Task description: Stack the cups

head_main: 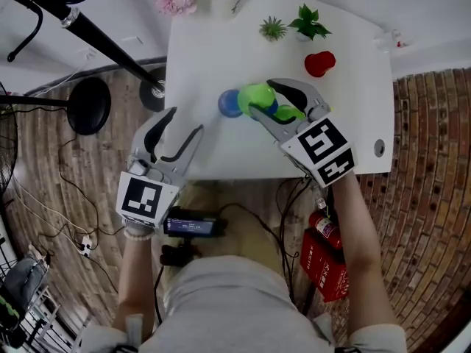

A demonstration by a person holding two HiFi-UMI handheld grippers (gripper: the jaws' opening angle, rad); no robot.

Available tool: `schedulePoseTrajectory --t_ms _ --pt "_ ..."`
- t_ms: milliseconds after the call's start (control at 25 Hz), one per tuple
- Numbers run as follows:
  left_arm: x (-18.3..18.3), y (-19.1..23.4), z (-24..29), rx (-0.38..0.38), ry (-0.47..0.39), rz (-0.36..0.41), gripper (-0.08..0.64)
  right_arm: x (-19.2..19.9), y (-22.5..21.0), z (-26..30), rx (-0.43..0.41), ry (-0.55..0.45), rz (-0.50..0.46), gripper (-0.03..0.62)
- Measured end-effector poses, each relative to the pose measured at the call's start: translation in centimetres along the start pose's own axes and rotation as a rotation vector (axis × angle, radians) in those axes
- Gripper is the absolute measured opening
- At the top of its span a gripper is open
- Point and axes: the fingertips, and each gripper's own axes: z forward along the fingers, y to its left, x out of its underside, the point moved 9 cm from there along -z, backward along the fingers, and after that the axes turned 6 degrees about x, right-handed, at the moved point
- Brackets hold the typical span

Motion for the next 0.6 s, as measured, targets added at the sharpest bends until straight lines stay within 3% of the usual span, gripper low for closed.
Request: schedulePoseTrajectory --t_ms 120,600 --pt "0.3 0.0 -0.3 -0.008 0.014 -0.024 0.224 0.1 0.1 0.4 -0.007 0.004 -0.002 0.22" --pt "-0.1 0.1 0.0 0.01 -0.004 0.006 0.224 -0.3 -0.1 -0.5 -0.007 -0.064 0.065 0.221"
